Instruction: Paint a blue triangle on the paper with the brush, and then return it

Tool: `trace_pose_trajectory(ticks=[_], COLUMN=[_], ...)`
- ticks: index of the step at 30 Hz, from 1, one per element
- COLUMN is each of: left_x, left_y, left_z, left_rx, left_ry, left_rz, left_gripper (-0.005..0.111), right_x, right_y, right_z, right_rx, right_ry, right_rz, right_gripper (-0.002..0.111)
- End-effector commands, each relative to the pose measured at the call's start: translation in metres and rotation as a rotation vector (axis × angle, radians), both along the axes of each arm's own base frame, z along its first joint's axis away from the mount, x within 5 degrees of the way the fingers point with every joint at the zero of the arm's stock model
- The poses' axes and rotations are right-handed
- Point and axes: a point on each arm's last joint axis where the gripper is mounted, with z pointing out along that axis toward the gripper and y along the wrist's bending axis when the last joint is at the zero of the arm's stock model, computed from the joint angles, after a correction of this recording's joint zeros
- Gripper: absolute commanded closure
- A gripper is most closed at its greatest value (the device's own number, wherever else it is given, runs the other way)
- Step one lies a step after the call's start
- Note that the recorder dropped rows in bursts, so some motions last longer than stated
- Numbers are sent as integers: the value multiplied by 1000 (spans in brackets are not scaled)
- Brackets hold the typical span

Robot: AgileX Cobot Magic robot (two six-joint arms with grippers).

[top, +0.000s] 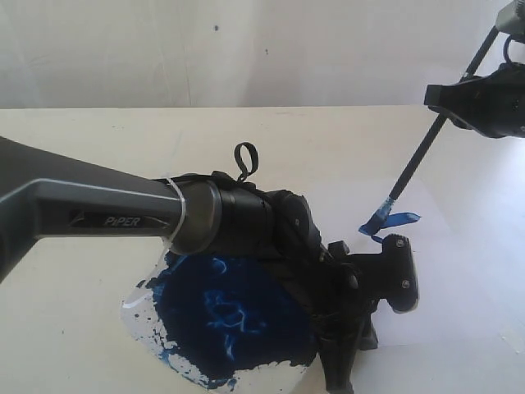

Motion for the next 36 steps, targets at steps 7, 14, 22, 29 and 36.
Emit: trace_pose_trajectory(ticks=[7, 14, 22, 29, 36], left_x=[-4, -4, -4, -4, -4], left_y=[0, 0, 0, 0, 0], left_z=[0, 0, 0, 0, 0], left_rx=[6, 6, 6, 6, 6], left_ry=[25, 25, 25, 25, 25], left_rz=[-9, -9, -9, -9, -9], left_gripper=[107, 107, 107, 107, 107], right_x=[13, 14, 11, 12, 11], right_y=[4, 3, 2, 1, 1], right_z=[2, 2, -5, -6, -7], right_rx=[12, 5, -5, -9, 1], right_ry=[-19, -17, 6, 10, 38], right_rz=[38, 27, 11, -1, -8], right_gripper=[108, 108, 108, 108, 108])
